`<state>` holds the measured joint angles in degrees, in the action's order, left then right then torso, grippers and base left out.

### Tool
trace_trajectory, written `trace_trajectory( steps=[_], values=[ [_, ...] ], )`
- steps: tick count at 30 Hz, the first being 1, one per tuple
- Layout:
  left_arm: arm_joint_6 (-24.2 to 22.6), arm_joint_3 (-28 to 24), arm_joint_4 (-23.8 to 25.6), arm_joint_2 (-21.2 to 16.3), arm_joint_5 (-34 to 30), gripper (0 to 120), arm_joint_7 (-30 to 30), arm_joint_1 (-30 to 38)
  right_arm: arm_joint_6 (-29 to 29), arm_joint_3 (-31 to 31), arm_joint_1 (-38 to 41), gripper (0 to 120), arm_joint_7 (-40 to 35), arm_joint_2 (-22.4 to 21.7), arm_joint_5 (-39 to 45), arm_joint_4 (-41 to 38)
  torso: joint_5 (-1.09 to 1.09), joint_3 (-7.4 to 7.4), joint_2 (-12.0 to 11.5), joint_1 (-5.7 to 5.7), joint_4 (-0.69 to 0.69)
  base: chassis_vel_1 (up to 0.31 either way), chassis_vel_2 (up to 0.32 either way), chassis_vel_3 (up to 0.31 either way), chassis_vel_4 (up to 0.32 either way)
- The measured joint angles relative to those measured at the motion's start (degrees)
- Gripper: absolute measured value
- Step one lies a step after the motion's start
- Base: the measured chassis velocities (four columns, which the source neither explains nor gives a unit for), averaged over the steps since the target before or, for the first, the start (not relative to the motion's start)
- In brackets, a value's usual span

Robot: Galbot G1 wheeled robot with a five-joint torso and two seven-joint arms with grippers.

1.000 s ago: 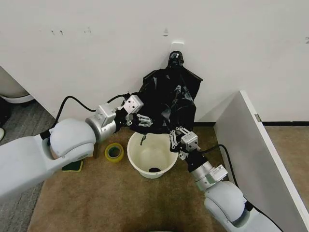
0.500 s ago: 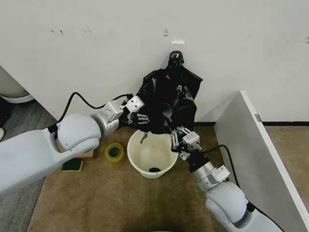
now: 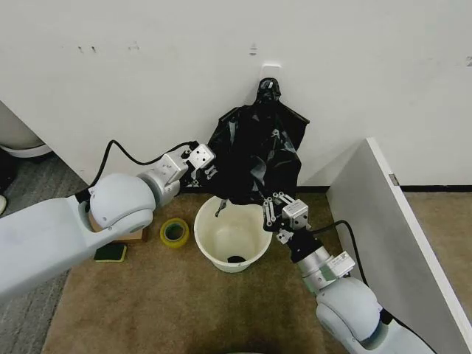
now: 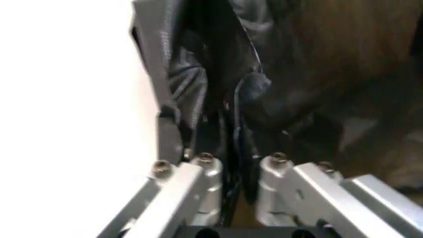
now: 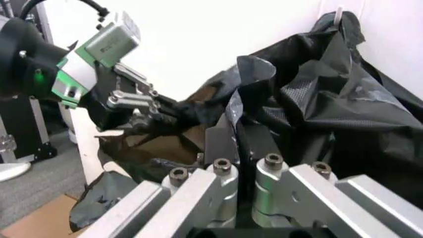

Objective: Place the garbage bag over the trash bin.

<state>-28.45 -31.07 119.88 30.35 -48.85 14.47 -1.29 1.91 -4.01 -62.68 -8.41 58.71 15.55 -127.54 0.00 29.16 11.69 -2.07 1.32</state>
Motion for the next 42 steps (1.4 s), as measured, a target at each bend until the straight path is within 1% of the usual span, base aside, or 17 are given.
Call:
trace_trajectory(
  steps=[1, 5, 7, 9, 10, 11, 12, 15, 17, 19, 20, 22, 24, 28, 30, 36, 42],
  values=[
    [1.1, 1.6, 0.1, 0.0, -0.5, 0, 1.1, -1.7, -0.1, 0.0, 0.0, 0, -0.1, 0.1, 0.3, 0.0, 0.00, 0.00, 0.0, 0.00, 0.00, 0.000, 0.000, 0.000, 0.000],
    [3.4, 5.5, 0.8, -0.2, -2.0, 0, 3.2, -5.9, -0.1, 0.0, 0.0, 0, -0.5, 0.4, 1.1, -0.1, 0.00, 0.00, 0.0, 0.00, 0.00, 0.000, 0.000, 0.000, 0.000],
    [5.4, 11.3, 2.5, -0.7, -4.2, 0, 4.6, -11.1, -0.1, 0.0, -0.1, 0, -0.6, 0.7, 2.0, -0.6, -0.01, 0.00, 0.0, 0.00, 0.01, 0.000, 0.000, 0.000, 0.000],
    [7.4, 19.7, 4.9, -1.5, -5.6, 0, 5.2, -18.7, -0.1, -0.5, -0.5, 0, -0.7, 0.8, 3.7, -1.6, 0.00, -0.01, 0.0, 0.00, 0.00, 0.000, 0.000, 0.000, 0.000],
    [8.0, 22.0, 5.6, -1.7, -6.1, 0, 5.4, -21.1, -0.1, -0.6, -0.6, 0, -0.8, 0.8, 4.2, -2.0, 0.00, -0.01, 0.0, 0.00, 0.00, 0.000, 0.000, 0.000, 0.000],
    [8.0, 22.0, 5.6, -1.7, -6.1, 0, 5.4, -21.1, -0.1, -0.6, -0.6, 0, -0.8, 0.8, 4.2, -2.0, 0.00, -0.01, 0.0, 0.00, 0.00, 0.000, 0.000, 0.000, 0.000],
    [9.3, 26.5, 7.5, -2.2, -7.4, 0, 5.8, -26.1, -0.2, -0.8, -1.1, 0, -1.0, 0.6, 5.3, -2.8, -0.02, -0.01, 0.0, 0.00, -0.01, 0.000, 0.000, 0.000, 0.000],
    [11.7, 33.5, 12.3, -3.0, -10.3, 0, 7.4, -34.9, -0.6, -1.3, -2.9, 0, -1.4, 0.0, 7.6, -4.9, -0.01, -0.01, 0.0, 0.00, -0.02, 0.000, 0.000, 0.000, 0.000],
    [12.4, 36.2, 15.8, -3.7, -11.8, 0, 7.9, -40.9, -0.7, -1.5, -4.7, 0, -1.5, -0.7, 8.9, -6.6, 0.02, -0.02, 0.0, 0.01, 0.03, 0.000, 0.000, 0.000, 0.000],
    [12.4, 36.7, 17.2, -4.1, -12.3, 0, 8.0, -43.7, -0.8, -1.6, -5.4, 0, -1.5, -1.1, 9.4, -7.3, 0.02, -0.01, 0.0, 0.01, 0.01, 0.000, 0.000, 0.000, 0.000],
    [12.4, 37.3, 19.2, -4.8, -12.9, 0, 8.0, -47.7, -0.8, -1.6, -6.5, 0, -1.6, -1.8, 9.9, -8.3, -0.02, -0.01, 0.0, 0.01, 0.03, 0.000, 0.000, 0.000, 0.000],
    [12.4, 38.0, 20.0, -5.2, -13.1, 0, 8.0, -49.6, -0.9, -1.6, -7.0, 0, -1.6, -2.1, 10.1, -8.7, -0.02, -0.01, 0.0, 0.01, 0.02, 0.000, 0.000, 0.000, 0.000],
    [12.4, 40.7, 21.8, -5.7, -13.3, 0, 8.1, -54.2, -1.1, -1.8, -8.3, 0, -1.6, -3.0, 11.0, -10.2, 0.01, -0.02, 0.0, 0.01, -0.03, 0.000, 0.000, 0.000, 0.000],
    [12.5, 42.9, 23.5, -5.5, -13.3, 0, 9.0, -57.7, -1.4, -2.6, -11.1, 0, -1.8, -4.3, 11.9, -12.7, 0.00, -0.02, 0.0, 0.01, -0.03, 0.000, 0.000, 0.000, 0.000],
    [13.0, 44.0, 23.8, -4.9, -13.3, 0, 9.6, -58.0, -1.4, -3.6, -13.1, 0, -2.1, -4.9, 12.5, -14.6, -0.01, -0.01, 0.0, 0.01, 0.03, 0.000, 0.000, 0.000, 0.000],
    [13.7, 49.9, 23.8, -4.9, -18.0, 0, 11.1, -58.4, -2.3, -6.3, -14.1, 0, -3.5, -5.0, 17.5, -16.0, 0.00, 0.00, 0.0, 0.01, -0.01, 0.000, 0.000, 0.000, 0.000],
    [14.6, 53.1, 23.6, -5.0, -18.9, 0, 11.3, -58.8, -1.8, -6.4, -14.3, 0, -3.9, -3.8, 22.3, -16.0, -0.01, 0.00, 0.0, 0.00, 0.00, 0.000, 0.000, 0.000, 0.000]
  ],
)
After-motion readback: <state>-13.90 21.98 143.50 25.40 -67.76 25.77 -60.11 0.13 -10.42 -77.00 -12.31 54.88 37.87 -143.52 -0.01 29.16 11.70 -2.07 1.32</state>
